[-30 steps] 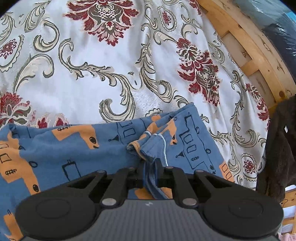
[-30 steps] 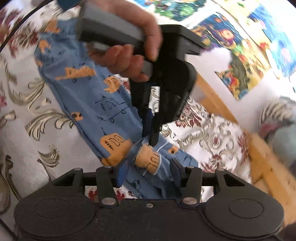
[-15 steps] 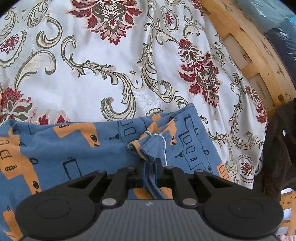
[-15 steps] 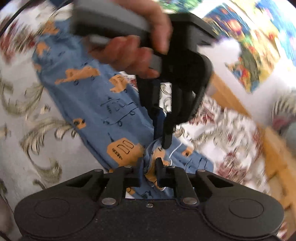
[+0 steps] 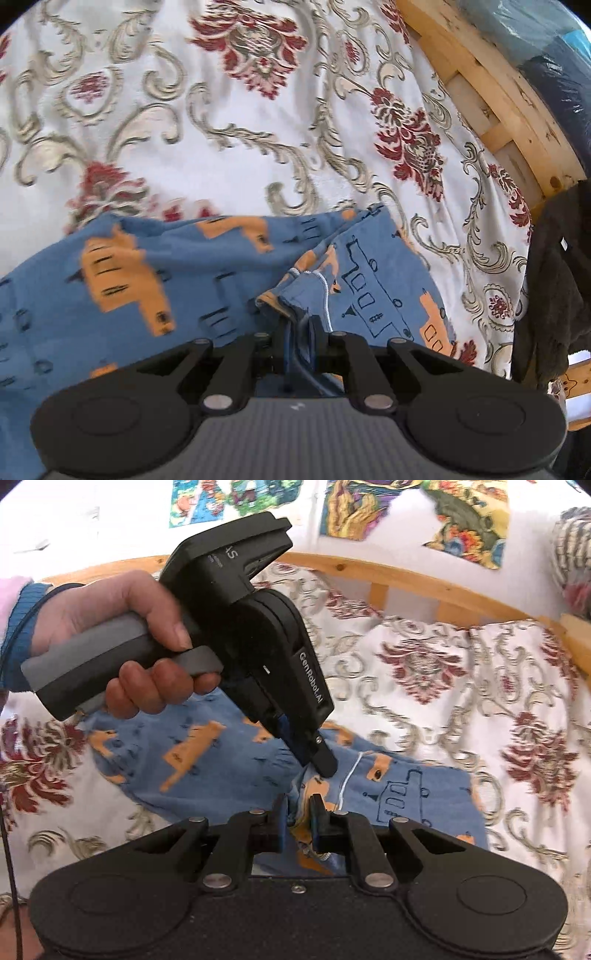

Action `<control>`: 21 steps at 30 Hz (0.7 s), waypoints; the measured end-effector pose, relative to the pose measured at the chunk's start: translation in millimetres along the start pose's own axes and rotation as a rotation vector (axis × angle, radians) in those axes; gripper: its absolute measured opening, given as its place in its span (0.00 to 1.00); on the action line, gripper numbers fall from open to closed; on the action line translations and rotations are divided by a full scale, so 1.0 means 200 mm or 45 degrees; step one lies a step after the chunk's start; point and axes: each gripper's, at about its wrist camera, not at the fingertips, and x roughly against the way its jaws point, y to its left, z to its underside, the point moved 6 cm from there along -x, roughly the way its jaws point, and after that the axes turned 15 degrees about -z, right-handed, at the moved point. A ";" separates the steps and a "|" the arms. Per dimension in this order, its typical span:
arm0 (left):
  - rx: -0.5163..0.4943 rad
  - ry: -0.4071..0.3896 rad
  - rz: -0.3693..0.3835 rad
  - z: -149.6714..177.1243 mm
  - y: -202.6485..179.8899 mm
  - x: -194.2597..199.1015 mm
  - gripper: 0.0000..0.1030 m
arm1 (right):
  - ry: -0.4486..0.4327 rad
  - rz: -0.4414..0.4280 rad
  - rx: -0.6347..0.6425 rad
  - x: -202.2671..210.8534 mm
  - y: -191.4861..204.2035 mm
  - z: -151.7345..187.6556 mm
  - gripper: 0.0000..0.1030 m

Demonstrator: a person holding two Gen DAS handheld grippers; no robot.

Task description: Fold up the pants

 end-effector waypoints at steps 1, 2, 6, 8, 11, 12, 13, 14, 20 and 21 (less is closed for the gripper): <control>0.000 -0.007 -0.002 0.01 0.02 0.01 0.11 | 0.003 -0.018 0.001 -0.01 0.03 0.00 0.12; 0.000 -0.014 -0.004 0.03 0.04 0.02 0.11 | 0.008 -0.036 0.003 -0.03 0.05 -0.01 0.12; 0.010 -0.031 -0.017 0.07 0.11 0.05 0.11 | 0.017 -0.089 0.013 -0.07 0.11 -0.03 0.12; 0.007 -0.043 -0.027 0.08 0.13 0.07 0.11 | 0.022 -0.113 0.018 -0.09 0.14 -0.04 0.12; -0.004 -0.067 -0.046 0.10 0.17 0.11 0.11 | 0.027 -0.142 0.024 -0.12 0.17 -0.06 0.12; -0.009 -0.075 -0.054 0.11 0.18 0.12 0.11 | 0.028 -0.148 0.028 -0.13 0.18 -0.06 0.12; -0.013 -0.081 -0.066 0.12 0.19 0.12 0.11 | 0.031 -0.157 0.032 -0.14 0.19 -0.07 0.12; -0.015 -0.084 -0.075 0.13 0.20 0.13 0.11 | 0.035 -0.165 0.033 -0.15 0.20 -0.07 0.12; 0.033 -0.073 -0.088 0.18 0.29 0.09 0.11 | 0.080 -0.198 0.041 -0.23 0.26 -0.05 0.12; 0.042 -0.069 -0.086 0.19 0.30 0.08 0.11 | 0.091 -0.198 0.044 -0.25 0.27 -0.04 0.12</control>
